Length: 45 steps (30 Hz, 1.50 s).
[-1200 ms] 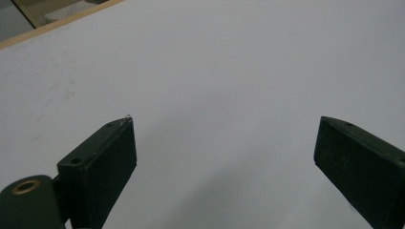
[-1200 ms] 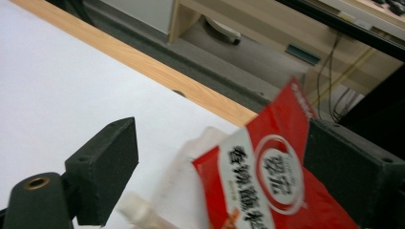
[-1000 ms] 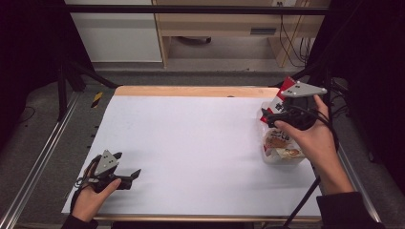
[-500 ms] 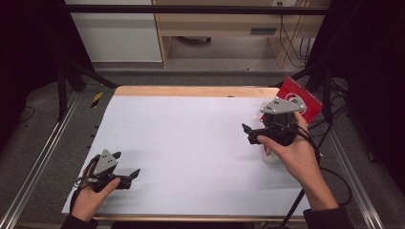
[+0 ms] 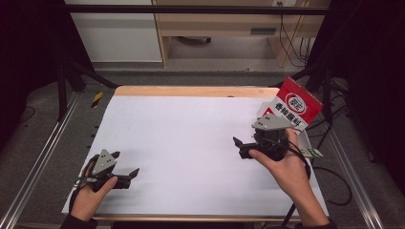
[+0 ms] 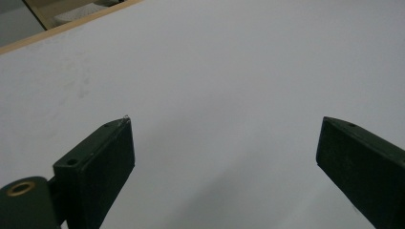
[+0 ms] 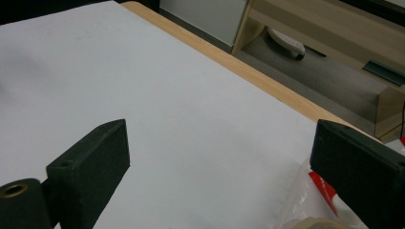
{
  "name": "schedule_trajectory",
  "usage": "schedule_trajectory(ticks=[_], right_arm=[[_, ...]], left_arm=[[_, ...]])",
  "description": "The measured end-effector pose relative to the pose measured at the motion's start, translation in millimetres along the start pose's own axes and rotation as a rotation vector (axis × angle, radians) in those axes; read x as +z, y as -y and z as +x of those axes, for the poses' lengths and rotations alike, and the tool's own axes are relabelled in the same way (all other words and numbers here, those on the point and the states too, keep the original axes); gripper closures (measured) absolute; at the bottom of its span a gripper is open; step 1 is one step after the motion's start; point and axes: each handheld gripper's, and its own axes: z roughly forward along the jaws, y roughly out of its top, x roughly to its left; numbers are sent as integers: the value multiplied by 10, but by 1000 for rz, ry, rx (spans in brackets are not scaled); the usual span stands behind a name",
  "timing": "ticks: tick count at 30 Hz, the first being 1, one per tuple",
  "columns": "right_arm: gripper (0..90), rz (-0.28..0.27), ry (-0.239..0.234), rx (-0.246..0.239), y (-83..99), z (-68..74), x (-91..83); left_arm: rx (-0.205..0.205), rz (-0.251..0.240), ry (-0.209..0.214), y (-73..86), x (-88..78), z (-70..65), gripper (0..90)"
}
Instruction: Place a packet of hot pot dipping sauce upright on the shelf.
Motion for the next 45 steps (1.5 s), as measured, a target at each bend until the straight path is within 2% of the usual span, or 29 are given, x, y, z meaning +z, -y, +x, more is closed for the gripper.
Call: schedule_trajectory(ticks=[3,9,23,34,45], right_arm=[[67,5,-8,-14,50,82,19],[66,5,-28,-12,152,218,52],[62,41,-64,22,473,448,251],[60,65,-70,42,684,528,381],[58,117,-87,62,895,610,543]], left_arm=[[-3,-1,-3,2,-3,6,56],[-3,-3,-8,2,-10,14,56],[-11,-3,-17,13,-26,54,56],[-11,0,-23,19,-28,69,56],[-15,7,-33,32,-35,106,56]])
